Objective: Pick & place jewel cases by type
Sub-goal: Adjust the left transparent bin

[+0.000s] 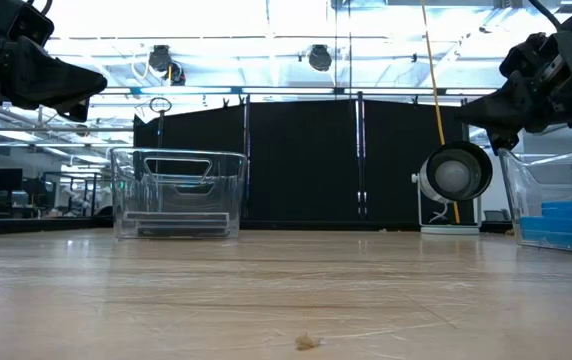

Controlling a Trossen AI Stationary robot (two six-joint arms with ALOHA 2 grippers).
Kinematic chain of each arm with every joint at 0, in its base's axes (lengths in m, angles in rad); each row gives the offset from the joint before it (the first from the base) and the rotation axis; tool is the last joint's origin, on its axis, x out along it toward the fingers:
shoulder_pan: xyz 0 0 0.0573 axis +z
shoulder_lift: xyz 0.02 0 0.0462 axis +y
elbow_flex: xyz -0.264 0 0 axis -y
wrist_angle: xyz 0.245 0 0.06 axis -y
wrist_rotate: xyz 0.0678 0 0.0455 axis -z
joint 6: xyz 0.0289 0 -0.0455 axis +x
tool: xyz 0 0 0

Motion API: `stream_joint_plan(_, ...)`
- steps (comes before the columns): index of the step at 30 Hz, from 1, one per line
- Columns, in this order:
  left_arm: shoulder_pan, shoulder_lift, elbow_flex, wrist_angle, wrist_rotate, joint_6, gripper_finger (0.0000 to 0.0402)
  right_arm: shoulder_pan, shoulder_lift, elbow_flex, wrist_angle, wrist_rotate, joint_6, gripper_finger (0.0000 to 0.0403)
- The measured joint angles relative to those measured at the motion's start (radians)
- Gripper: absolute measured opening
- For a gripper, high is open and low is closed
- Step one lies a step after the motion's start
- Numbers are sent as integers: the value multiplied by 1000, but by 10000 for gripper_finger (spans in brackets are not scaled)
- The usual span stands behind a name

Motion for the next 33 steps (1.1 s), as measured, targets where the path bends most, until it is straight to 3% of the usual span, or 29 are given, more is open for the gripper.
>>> stream_joint_plan(33,0,0,0,0,0,0,47,0,0,0,-2,-30,-19,1)
